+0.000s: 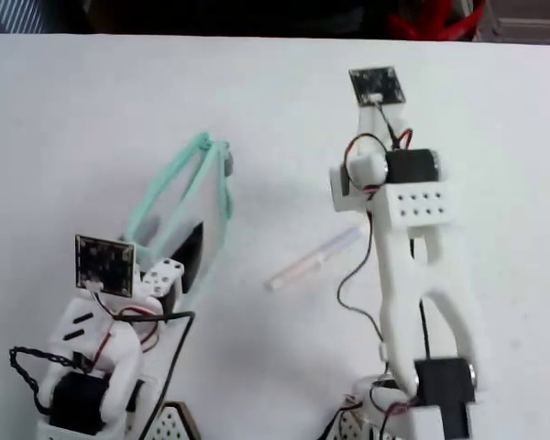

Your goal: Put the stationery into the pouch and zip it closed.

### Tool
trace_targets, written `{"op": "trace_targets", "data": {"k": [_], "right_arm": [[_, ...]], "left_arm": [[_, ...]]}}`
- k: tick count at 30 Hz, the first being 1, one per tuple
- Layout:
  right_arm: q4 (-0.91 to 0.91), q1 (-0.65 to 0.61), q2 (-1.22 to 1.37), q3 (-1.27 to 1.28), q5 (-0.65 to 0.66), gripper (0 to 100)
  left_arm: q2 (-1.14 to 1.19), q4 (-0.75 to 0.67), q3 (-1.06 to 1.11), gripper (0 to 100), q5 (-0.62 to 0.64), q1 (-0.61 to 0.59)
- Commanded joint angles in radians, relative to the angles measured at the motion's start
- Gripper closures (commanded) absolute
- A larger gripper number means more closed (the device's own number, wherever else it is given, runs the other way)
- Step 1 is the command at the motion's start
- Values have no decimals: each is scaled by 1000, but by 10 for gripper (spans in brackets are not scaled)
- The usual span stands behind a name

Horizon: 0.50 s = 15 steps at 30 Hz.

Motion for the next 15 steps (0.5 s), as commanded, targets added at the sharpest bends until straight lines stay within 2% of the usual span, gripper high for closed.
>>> {"op": "trace_targets", "data": {"k": [1, 6, 15], "right_arm": [[-62, 12, 93, 8, -11, 753], [-107, 13, 263, 3, -235, 754], [-189, 45, 403, 2, -476, 755]], "left_arm": [[4, -28, 6, 779, -11, 13], [4, -26, 6, 779, -11, 13], [4, -28, 6, 779, -11, 13]]}}
